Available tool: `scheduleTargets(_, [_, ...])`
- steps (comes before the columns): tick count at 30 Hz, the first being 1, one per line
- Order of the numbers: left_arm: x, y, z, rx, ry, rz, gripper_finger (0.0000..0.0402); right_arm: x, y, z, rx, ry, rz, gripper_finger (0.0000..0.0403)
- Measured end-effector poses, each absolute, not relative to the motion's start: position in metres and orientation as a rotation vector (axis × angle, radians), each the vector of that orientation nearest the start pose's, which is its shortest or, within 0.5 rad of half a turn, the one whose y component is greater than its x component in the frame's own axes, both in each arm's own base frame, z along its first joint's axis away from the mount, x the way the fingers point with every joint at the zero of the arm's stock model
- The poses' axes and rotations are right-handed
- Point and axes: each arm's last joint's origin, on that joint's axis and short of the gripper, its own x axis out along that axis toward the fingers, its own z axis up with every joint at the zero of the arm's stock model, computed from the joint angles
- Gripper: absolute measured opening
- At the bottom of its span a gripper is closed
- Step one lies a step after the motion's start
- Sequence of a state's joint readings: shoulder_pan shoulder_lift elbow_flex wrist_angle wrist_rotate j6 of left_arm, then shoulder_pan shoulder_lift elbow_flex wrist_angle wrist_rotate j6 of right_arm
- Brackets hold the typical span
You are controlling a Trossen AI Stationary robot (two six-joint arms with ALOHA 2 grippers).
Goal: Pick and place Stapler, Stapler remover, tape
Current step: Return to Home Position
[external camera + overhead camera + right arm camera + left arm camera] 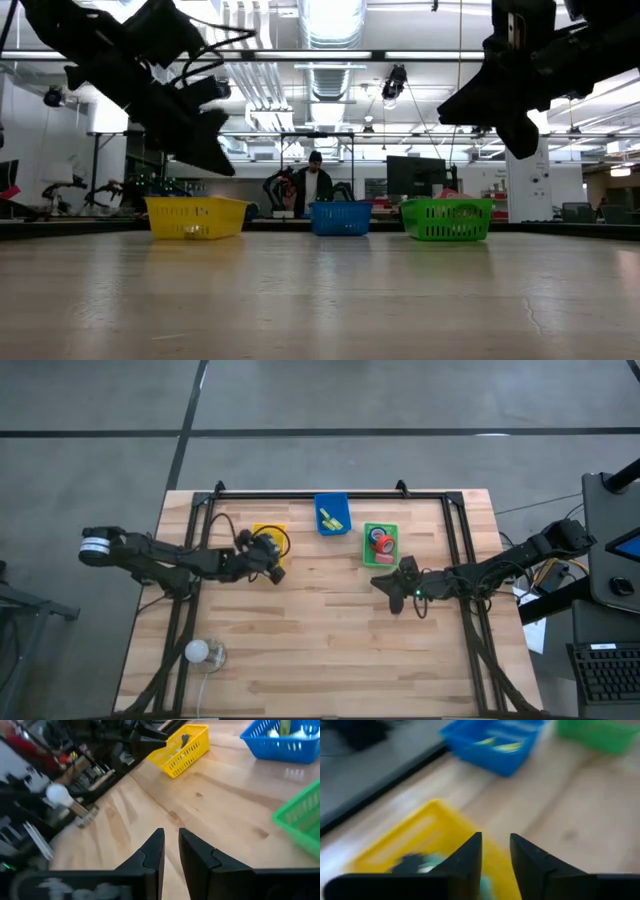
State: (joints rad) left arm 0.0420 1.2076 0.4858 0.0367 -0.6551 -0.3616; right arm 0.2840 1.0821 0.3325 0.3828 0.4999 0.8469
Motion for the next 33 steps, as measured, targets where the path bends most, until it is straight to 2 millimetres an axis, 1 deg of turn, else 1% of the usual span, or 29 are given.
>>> scheduleTargets(3, [0.227, 0.022, 0.182, -0.174, 0.488, 0.605, 0.0073, 0.199, 0.044, 0.18, 0.57, 0.248, -0.325, 0.0045])
scheduleTargets(7, [0.235, 0.01, 0.191, -0.145, 0.416, 0.375, 0.0012, 0.197, 0.043, 0.176, 0.477, 0.303, -0.317, 0.0015])
scheduleTargets(10, [0.239, 0.002, 0.199, -0.149, 0.345, 0.271, 0.0006, 0.198, 0.044, 0.177, 0.45, 0.301, -0.295, 0.0009])
scheduleTargets(13, [0.24, -0.009, 0.202, -0.146, 0.312, 0.215, 0.0003, 0.199, 0.045, 0.18, 0.37, 0.29, -0.234, 0.0008])
scheduleTargets(17, [0.236, -0.028, 0.209, -0.1, 0.288, 0.122, 0.0003, 0.198, 0.045, 0.185, 0.268, 0.276, -0.21, 0.0008])
scheduleTargets(20, [0.226, -0.04, 0.217, -0.093, 0.243, 0.056, 0.0003, 0.196, 0.045, 0.186, 0.234, 0.273, -0.17, 0.0008])
scheduleTargets(23, [0.212, -0.046, 0.218, -0.086, 0.215, 0.004, 0.0003, 0.191, 0.045, 0.189, 0.199, 0.254, -0.104, 0.0008])
scheduleTargets(28, [0.184, -0.04, 0.21, -0.108, 0.125, -0.052, 0.0003, 0.175, 0.043, 0.189, 0.166, 0.116, 0.012, 0.0008])
scheduleTargets(31, [0.166, -0.036, 0.199, -0.111, 0.096, -0.056, 0.0002, 0.161, 0.039, 0.183, 0.162, 0.077, 0.015, 0.0008])
scheduleTargets(33, [0.156, -0.033, 0.195, -0.125, 0.065, -0.069, 0.0005, 0.154, 0.037, 0.179, 0.166, 0.062, 0.016, 0.0008])
